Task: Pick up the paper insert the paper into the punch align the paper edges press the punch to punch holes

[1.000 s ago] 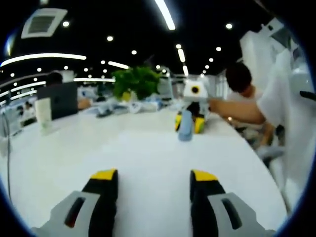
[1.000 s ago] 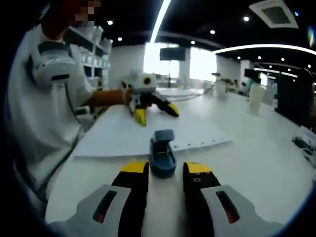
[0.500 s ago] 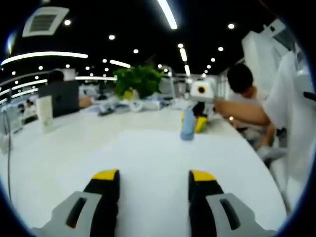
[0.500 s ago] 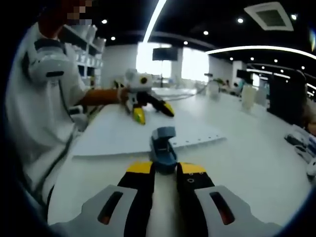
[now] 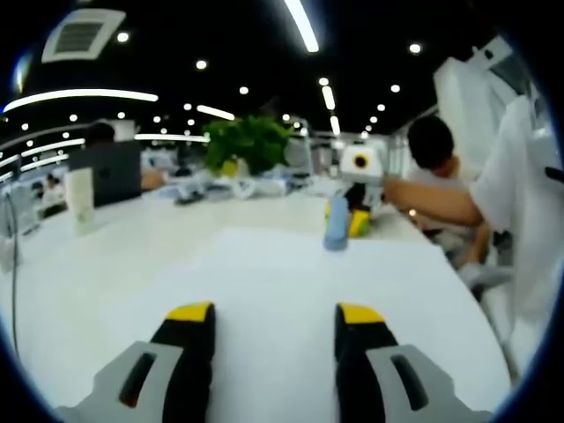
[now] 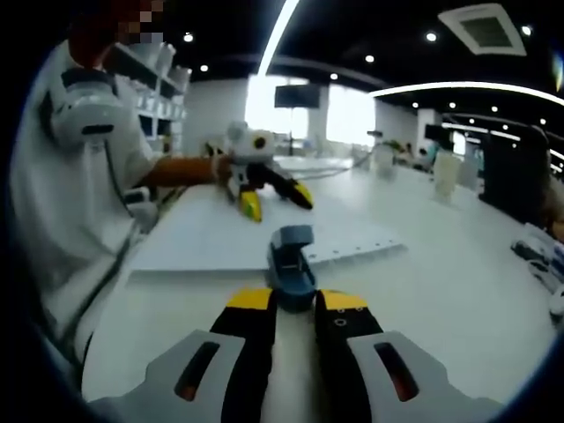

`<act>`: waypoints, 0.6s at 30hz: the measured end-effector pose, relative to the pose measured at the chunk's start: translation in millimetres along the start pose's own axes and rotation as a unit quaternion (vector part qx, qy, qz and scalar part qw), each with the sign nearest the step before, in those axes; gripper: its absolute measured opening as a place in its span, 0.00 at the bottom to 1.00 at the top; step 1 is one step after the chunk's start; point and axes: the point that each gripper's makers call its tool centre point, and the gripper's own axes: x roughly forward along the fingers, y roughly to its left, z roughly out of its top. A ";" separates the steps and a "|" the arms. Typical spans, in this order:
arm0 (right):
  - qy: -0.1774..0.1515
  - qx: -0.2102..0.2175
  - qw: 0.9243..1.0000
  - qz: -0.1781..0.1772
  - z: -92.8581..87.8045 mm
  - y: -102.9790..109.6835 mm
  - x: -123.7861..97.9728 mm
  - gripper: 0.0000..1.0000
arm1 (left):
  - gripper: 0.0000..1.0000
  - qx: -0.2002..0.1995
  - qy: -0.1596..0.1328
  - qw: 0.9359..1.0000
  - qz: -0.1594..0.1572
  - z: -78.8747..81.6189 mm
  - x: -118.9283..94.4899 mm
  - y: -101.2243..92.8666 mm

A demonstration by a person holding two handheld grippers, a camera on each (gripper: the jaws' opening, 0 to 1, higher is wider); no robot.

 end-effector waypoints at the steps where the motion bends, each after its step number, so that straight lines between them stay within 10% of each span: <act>1: 0.000 0.000 1.000 0.001 0.0 -0.1 0.0 0.21 | 0.55 0.000 0.000 1.000 0.000 -0.2 -0.1 -0.3; 10: 0.000 0.008 1.000 0.003 -0.1 0.6 1.3 0.22 | 0.60 0.005 -0.003 1.000 -0.006 0.8 -2.3 -3.0; 18: -0.008 0.036 0.998 -0.045 4.1 -3.1 -14.5 0.29 | 0.58 -0.057 -0.065 0.996 -0.009 26.1 -16.0 8.1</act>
